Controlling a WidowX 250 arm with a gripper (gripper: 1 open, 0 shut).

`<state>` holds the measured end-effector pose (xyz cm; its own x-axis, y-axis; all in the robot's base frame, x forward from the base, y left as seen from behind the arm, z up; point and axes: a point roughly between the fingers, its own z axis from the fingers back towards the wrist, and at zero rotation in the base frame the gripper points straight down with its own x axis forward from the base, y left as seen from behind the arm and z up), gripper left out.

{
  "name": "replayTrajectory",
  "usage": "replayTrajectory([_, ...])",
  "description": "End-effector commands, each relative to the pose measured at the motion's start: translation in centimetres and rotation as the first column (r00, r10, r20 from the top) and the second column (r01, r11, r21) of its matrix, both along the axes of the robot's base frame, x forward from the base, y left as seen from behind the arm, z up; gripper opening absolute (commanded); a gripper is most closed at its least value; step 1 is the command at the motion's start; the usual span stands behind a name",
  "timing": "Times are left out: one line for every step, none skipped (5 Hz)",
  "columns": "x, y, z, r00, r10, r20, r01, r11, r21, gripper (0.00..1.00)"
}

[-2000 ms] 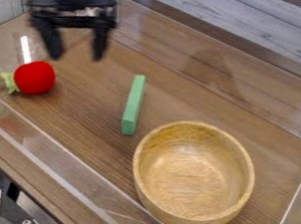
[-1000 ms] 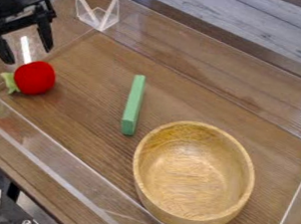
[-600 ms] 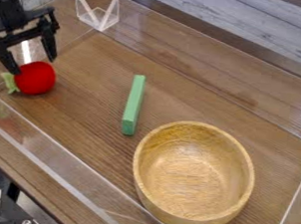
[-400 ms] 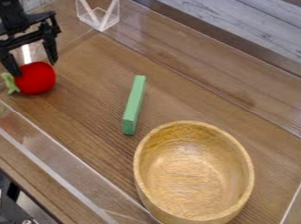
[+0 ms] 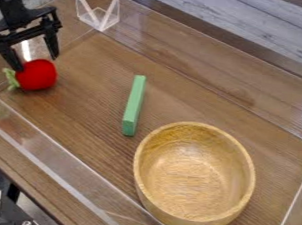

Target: Move the red object to the right side of the table

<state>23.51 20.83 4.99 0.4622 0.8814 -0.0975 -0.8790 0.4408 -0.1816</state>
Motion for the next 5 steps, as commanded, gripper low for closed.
replayTrajectory([1.3, 0.6, 1.3, 0.999, -0.021, 0.044, 0.019, 0.999, 0.047, 1.00])
replayTrajectory([1.7, -0.1, 1.1, 0.998, -0.037, 0.049, 0.035, 0.998, 0.052, 1.00])
replayTrajectory([2.0, -0.7, 1.0, 0.997, -0.052, 0.052, 0.049, 0.997, 0.056, 1.00])
replayTrajectory([2.0, -0.3, 0.5, 0.996, -0.071, 0.053, 0.068, 0.996, 0.057, 1.00])
replayTrajectory([2.0, 0.4, 0.2, 0.995, -0.085, 0.052, 0.082, 0.995, 0.058, 1.00])
